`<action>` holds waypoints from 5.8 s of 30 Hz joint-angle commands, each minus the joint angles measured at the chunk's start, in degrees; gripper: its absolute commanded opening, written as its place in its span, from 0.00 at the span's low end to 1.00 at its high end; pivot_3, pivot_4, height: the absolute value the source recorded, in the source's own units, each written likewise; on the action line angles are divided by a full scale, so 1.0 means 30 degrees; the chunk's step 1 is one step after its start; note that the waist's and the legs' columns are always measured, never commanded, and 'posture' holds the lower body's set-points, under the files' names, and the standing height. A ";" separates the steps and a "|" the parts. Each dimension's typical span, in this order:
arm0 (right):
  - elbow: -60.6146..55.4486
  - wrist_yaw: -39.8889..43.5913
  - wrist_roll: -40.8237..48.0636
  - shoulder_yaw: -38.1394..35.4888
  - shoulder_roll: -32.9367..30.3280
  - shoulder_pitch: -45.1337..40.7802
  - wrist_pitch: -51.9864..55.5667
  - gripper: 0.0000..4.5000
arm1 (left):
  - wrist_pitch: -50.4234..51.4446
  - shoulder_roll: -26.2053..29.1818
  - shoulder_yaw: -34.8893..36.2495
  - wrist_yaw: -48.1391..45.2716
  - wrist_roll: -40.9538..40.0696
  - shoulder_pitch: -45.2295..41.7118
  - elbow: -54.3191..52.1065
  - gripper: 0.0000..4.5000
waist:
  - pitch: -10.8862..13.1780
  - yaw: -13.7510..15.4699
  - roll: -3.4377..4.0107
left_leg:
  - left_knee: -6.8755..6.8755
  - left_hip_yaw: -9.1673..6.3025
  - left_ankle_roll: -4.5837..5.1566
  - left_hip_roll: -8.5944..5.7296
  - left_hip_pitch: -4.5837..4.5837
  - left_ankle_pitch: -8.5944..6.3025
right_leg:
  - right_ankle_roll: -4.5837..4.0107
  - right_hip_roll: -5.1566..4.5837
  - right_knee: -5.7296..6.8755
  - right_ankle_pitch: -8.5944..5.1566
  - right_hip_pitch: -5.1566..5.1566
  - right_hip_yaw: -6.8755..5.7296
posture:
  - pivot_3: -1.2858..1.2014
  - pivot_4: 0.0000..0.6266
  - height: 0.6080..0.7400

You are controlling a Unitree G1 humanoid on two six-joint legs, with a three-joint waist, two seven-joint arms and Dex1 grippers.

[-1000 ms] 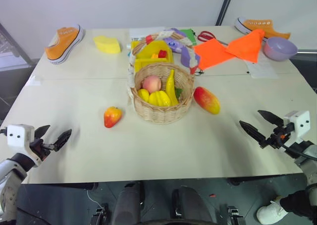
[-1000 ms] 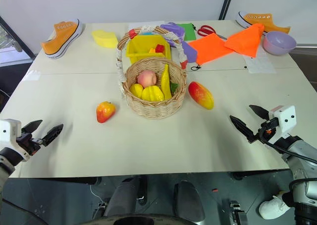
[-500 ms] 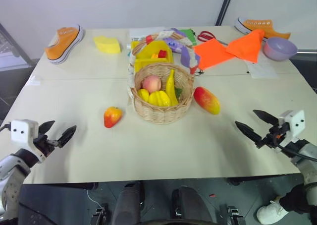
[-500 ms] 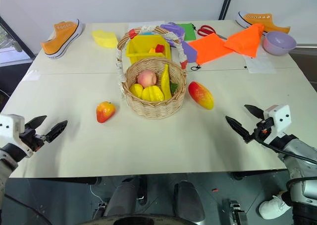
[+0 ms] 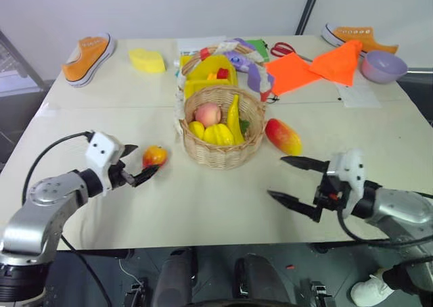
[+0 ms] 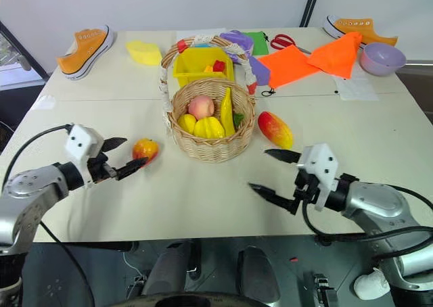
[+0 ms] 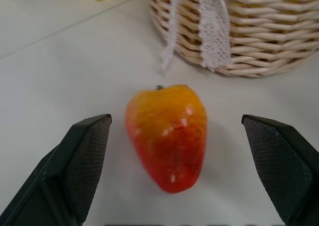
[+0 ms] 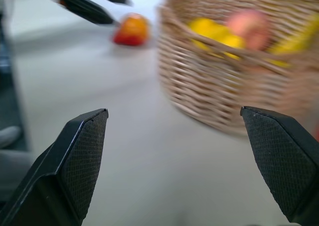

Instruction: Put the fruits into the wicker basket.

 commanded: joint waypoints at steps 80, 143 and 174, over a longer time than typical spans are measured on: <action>1.6268 -0.2910 -0.6198 0.2780 0.3122 -1.1247 -0.0735 0.59 | 0.1794 -0.2258 -0.3132 -0.2377 -0.4352 -0.4924 -0.4385 1.00 | 0.0003 -0.0375 -0.0065 | 0.0056 0.0041 0.0021 -0.0005 0.0023 0.0003 | 0.0060 0.0065 0.0017 0.0025 0.0041 0.0040 | 0.52 0.24 0.92; 0.9847 -0.7902 -0.6301 0.0692 0.4136 -1.4809 0.2118 0.04 | -0.1884 -0.2222 -0.0435 -0.2179 -0.4151 -0.3802 -0.2165 1.00 | 0.0015 -0.0325 -0.0077 | 0.0025 0.0113 0.0040 -0.0002 -0.0038 -0.0010 | 0.0053 0.0036 0.0034 0.0040 -0.0080 0.0078 | 0.52 0.24 0.92; 0.8497 -0.4899 -0.4287 -0.9812 0.0760 -0.0243 -0.4078 0.67 | -0.5072 -0.2134 -0.1000 -0.2147 0.0160 -0.3443 0.2535 1.00 | 0.0004 -0.0390 0.0006 | 0.0012 0.0146 0.0041 0.0012 0.0016 -0.0011 | 0.0075 0.0094 0.0017 0.0035 -0.0035 0.0146 | 0.52 0.24 0.92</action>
